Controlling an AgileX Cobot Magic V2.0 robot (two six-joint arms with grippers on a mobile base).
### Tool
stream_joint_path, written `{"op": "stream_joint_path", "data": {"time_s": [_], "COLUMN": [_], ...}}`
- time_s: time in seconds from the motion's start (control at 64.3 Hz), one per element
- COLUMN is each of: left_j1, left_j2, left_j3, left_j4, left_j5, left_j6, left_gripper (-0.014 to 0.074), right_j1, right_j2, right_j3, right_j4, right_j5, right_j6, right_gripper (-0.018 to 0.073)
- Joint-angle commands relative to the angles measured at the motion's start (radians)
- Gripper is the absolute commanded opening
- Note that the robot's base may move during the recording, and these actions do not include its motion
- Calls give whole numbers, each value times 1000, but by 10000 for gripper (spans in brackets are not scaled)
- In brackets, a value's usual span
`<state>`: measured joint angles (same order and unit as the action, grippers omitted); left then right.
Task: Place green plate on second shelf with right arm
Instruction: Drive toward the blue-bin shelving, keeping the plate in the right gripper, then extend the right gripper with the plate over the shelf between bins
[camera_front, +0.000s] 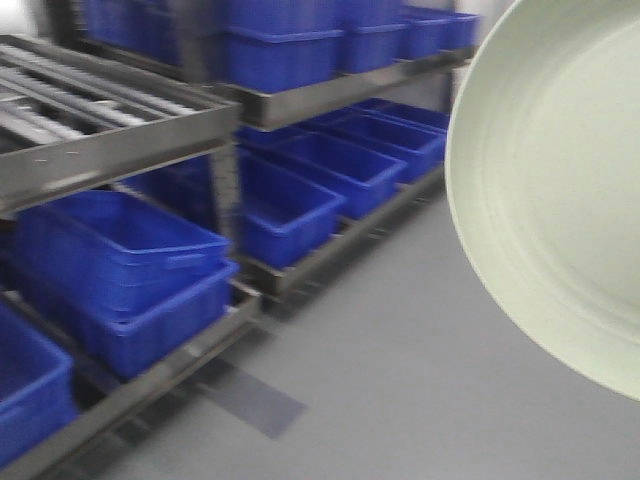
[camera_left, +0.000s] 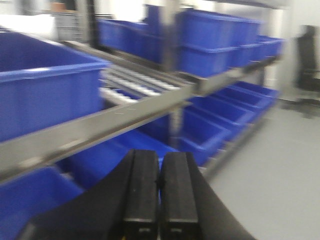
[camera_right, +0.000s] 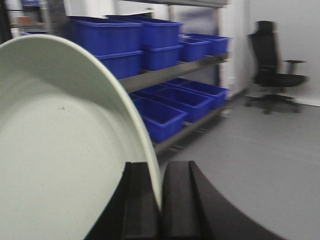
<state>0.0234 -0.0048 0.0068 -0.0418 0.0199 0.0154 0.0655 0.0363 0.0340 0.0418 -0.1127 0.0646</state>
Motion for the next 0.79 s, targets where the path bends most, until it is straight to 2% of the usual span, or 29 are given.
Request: {"op": "stream_joint_path", "data": {"time_s": [0.0, 0.778], "left_j1": [0, 0], "left_j2": [-18, -18], "left_j3": [42, 42], "left_j4": [-6, -6], "left_j5": [-85, -85], "left_j6": [-1, -1], "left_gripper": [130, 130], "right_j1": [-5, -5], "right_j2": [12, 12], "right_j3": [-25, -25], "right_j4": [5, 5], "right_j5": [-117, -117], "right_j6": [6, 6], "right_gripper": [54, 54]}}
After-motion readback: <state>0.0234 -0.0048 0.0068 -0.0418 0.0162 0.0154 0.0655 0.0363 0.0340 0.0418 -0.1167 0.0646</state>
